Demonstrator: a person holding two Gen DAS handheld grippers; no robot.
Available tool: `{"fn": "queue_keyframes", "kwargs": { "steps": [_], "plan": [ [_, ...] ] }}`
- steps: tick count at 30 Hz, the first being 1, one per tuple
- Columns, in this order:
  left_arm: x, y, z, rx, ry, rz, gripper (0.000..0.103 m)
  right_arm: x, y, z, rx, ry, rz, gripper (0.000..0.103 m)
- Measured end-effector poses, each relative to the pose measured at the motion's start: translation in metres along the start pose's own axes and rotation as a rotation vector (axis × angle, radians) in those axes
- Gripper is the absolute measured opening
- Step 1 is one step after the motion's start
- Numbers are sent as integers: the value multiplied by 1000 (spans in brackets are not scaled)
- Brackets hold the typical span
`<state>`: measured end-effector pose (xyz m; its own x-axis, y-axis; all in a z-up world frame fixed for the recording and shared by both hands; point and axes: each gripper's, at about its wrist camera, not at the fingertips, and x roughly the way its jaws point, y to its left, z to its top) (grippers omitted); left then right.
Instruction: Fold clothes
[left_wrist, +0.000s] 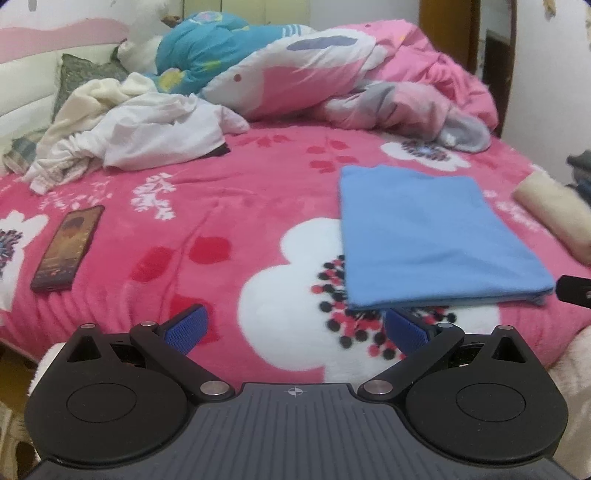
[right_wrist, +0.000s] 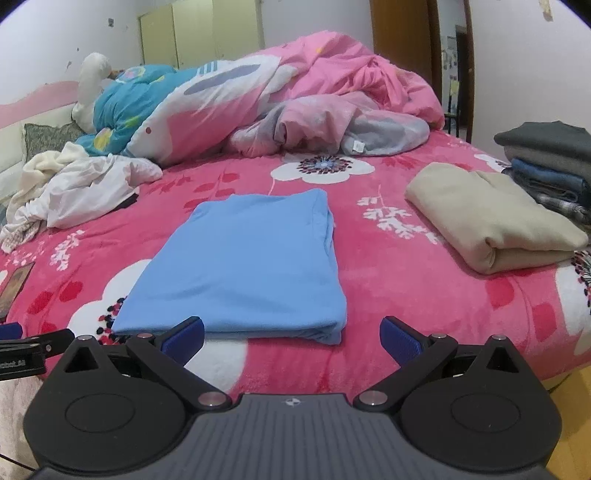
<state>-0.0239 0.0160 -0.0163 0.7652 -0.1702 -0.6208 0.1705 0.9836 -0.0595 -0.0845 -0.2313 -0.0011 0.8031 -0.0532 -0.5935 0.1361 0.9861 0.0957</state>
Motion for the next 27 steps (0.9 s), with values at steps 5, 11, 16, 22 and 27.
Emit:
{"fn": "queue_keyframes", "kwargs": {
  "steps": [5, 11, 16, 22, 27],
  "plan": [
    [1, -3, 2, 18, 12, 66, 103, -2, 3, -3, -24, -25, 1, 103],
    [-4, -5, 6, 19, -21, 83, 103, -3, 0, -2, 8, -22, 24, 103],
    [-9, -7, 9, 20, -48, 96, 103, -5, 0, -3, -1, -26, 70, 103],
    [-14, -8, 12, 22, -81, 113, 103, -7, 8, -3, -24, -13, 87, 103],
    [-12, -6, 11, 14, -62, 127, 103, -5, 11, -2, -20, 30, 61, 103]
  ]
}}
